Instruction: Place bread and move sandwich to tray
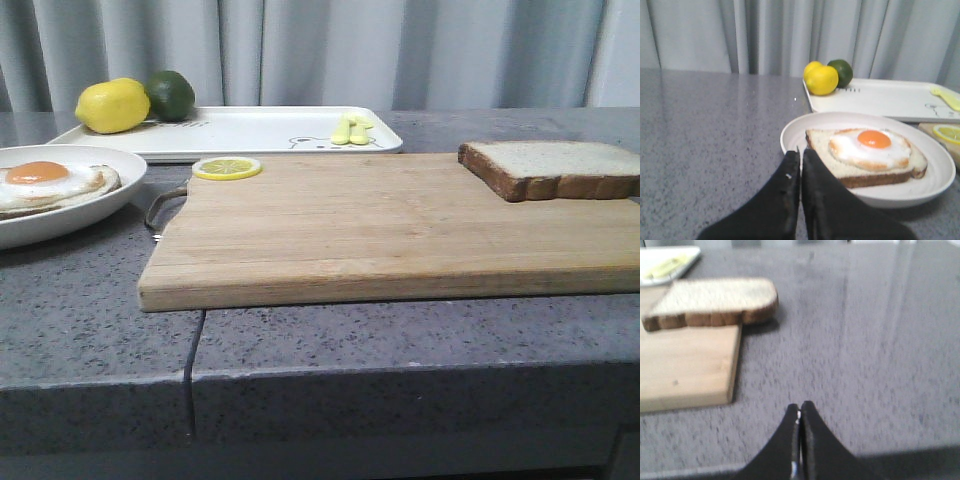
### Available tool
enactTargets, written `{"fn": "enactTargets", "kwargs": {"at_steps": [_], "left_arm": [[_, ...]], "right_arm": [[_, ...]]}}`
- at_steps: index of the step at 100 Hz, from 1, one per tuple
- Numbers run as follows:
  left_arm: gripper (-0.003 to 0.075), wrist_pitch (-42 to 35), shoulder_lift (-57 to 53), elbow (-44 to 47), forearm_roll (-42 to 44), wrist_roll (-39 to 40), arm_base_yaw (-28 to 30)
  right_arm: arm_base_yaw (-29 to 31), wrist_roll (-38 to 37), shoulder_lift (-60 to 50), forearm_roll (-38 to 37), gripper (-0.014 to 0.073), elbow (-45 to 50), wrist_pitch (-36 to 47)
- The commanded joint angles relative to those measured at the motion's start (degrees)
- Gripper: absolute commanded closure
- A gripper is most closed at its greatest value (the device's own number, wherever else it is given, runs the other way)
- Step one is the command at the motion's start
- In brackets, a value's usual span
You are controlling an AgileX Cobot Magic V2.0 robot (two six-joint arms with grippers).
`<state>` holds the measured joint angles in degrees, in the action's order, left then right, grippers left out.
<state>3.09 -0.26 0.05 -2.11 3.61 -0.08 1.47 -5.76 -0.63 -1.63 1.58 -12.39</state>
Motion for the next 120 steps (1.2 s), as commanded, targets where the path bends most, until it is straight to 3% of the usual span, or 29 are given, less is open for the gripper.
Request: {"fn": "enactTargets", "kwargs": {"at_steps": [1, 17, 30, 49, 69, 97, 111, 120], "left_arm": [[0.0740, -7.7, -1.8, 0.8, -0.2, 0.3, -0.2], [0.0740, -9.2, -1.8, 0.8, -0.2, 0.3, -0.2], [0.0740, -9.7, -1.8, -0.3, -0.4, 0.3, -0.2], [0.0740, -5.8, -0.3, -5.0, -0.4, 0.3, -0.2], [0.0740, 0.4, 4.3, -11.4, -0.4, 0.3, -0.2], [0.0740, 1.0, 8.3, -15.9, -0.6, 0.3, -0.2], [0.0740, 0.6, 9.4, -16.8, -0.7, 0.3, -0.2], [0.0740, 0.5, 9.6, -16.8, -0.7, 0.3, -0.2]], "right_arm": [[0.4, 0.3, -1.1, 0.1, 0.0653, 0.1, 9.2], [0.4, 0.3, -1.1, 0.1, 0.0653, 0.1, 14.6], [0.4, 0.5, -1.0, 0.0, 0.0653, -0.7, 14.2], [0.4, 0.4, 2.7, 2.6, 0.0653, -6.7, 8.1], [0.4, 0.5, 11.4, 8.3, 0.0653, -17.9, -8.9], [0.4, 1.3, 16.1, 7.2, 0.0646, -22.5, -8.4], [0.4, 1.3, 21.3, 7.2, 0.0560, -25.9, -9.4], [0.4, 1.3, 25.6, 7.2, 0.0422, -28.7, -11.6]]}}
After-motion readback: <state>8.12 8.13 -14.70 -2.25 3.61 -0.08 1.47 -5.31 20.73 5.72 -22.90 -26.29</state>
